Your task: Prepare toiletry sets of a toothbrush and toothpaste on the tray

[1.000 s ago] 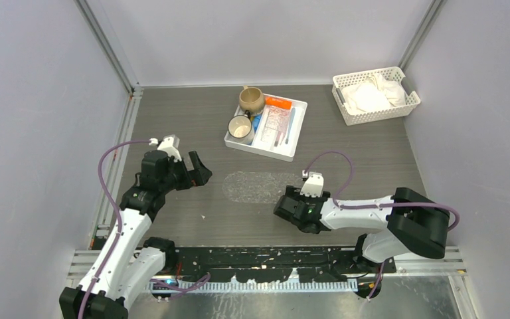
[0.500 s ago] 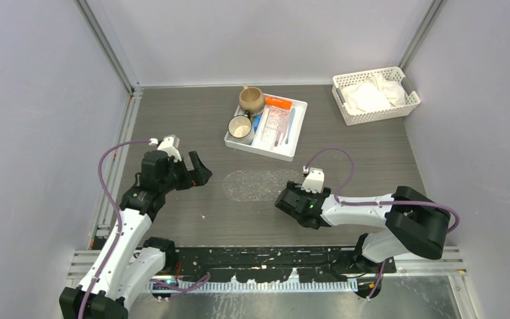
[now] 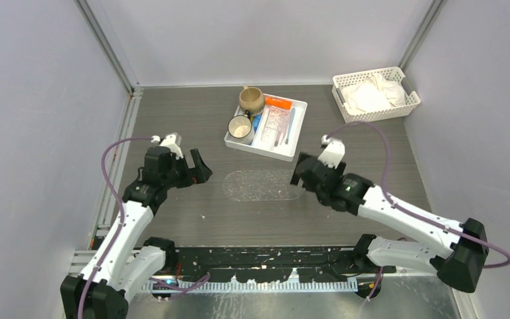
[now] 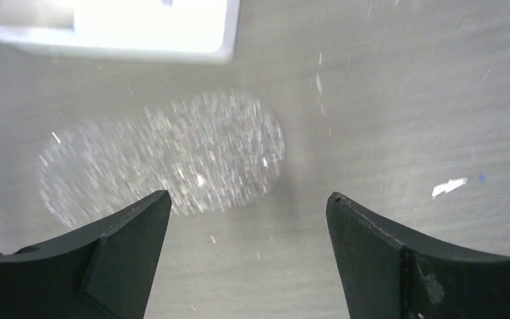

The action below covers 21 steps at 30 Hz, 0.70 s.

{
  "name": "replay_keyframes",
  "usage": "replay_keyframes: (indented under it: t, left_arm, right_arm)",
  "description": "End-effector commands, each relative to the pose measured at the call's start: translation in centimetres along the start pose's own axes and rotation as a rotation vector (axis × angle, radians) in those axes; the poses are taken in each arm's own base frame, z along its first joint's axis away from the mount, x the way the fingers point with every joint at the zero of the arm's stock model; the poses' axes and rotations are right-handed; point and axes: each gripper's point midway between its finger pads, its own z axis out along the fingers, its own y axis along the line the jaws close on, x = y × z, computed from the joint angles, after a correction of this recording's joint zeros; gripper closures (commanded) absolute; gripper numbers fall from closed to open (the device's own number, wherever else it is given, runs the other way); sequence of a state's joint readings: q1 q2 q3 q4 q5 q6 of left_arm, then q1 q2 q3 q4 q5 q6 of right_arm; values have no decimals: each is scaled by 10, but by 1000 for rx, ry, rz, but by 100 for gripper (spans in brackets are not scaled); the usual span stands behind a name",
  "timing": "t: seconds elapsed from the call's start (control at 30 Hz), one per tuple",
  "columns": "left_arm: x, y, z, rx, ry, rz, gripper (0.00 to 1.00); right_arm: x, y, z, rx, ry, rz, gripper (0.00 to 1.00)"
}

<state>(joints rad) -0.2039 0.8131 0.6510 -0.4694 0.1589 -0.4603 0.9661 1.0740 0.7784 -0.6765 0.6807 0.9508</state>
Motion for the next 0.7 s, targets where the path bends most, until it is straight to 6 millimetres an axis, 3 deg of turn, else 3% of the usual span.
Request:
replay_keyframes:
  t: [0.0,0.17,0.23,0.37,0.47,0.67]
  left_arm:
    - [-28,-12,3,15,-37,18,0]
    - [-42,-13,7,1,-55,28,0]
    - [-46,-12,9,-9,-56,36,0]
    - [-47,-12,11,-12,-53,42,0]
    - [-44,-11,13,-10,-49,40,0]
    - [-39,-10,15,-3,-41,34,0]
  right_arm:
    - [-60,-10,0,22,-12,-13,10]
    - [-93,-6,39,50,25,27,27]
    - [-99,4,54,33,48,30,34]
    - [-119,39,71,-65,51,17,38]
    - [-136,58,80,-92,49,-31,38]
    - [-171,82,93,-96,35,-71,19]
